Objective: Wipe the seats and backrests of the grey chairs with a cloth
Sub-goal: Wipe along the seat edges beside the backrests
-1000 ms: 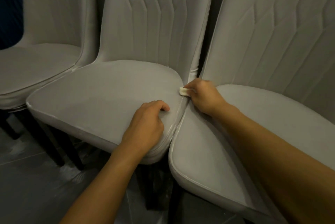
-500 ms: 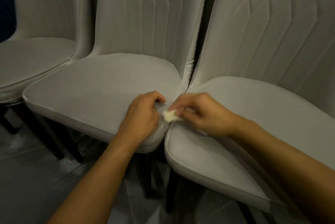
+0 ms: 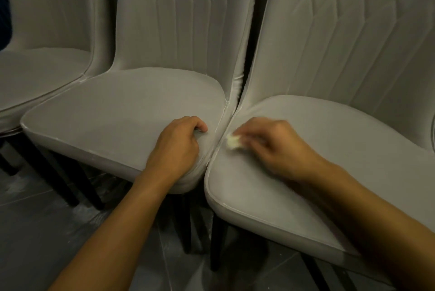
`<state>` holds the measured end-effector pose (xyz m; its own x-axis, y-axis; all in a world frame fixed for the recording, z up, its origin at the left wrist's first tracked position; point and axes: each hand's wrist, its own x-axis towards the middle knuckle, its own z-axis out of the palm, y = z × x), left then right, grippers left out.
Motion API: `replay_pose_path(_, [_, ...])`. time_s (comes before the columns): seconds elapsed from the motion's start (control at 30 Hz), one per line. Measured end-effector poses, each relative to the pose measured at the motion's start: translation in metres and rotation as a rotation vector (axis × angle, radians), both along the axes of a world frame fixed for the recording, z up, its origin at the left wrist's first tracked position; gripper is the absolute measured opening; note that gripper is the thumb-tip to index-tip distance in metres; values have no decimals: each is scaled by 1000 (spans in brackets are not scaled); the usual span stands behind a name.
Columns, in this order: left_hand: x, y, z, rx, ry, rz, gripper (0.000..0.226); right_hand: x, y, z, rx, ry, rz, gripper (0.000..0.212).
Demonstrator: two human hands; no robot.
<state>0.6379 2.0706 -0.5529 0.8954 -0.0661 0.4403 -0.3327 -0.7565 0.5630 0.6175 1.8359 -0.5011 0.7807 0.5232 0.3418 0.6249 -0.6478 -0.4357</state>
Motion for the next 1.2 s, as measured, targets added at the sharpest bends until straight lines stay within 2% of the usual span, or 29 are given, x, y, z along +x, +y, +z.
replay_pose_path(0.07, [0,0,-1,14,-12,-1,45,6,-11,-6,-72,-94,-202,21])
replay_pose_path(0.1, [0,0,-1,18,-16,-1,45,2,-8,-11,-106,-104,-173,22])
replay_pose_path(0.17, [1,0,-1,19,-17,4,44,-21,6,-11,-150,-102,55,22])
replay_pose_path(0.23, [2,-1,0,30,-12,13,42,-47,23,-1,-137,49,300,23])
replay_pose_path(0.3, [1,-2,0,40,-21,9,39,-55,32,8,-109,216,409,22])
replay_pose_path(0.37, [-1,-3,2,52,-32,4,33,-44,35,6,-64,138,343,23])
replay_pose_path(0.47, [-5,-5,4,83,-6,0,26,-11,31,-4,0,-43,-3,31])
replay_pose_path(0.53, [-6,-5,4,88,1,5,29,8,26,-11,-76,-35,-232,37])
replay_pose_path(0.6, [-6,-5,3,77,-2,2,31,25,24,-19,-129,10,-338,29])
replay_pose_path(0.73, [-8,-6,4,101,8,3,31,37,31,-18,-202,78,-307,24])
replay_pose_path(0.93, [-8,-9,6,131,9,9,32,-5,29,-8,-160,10,35,29])
replay_pose_path(1.03, [-10,-11,8,138,14,8,30,-19,25,2,-119,163,195,23])
replay_pose_path(1.1, [-10,-12,8,147,5,16,30,-16,15,8,-34,227,145,21])
replay_pose_path(1.2, [-10,-11,4,139,-18,29,29,17,0,6,26,19,-207,22])
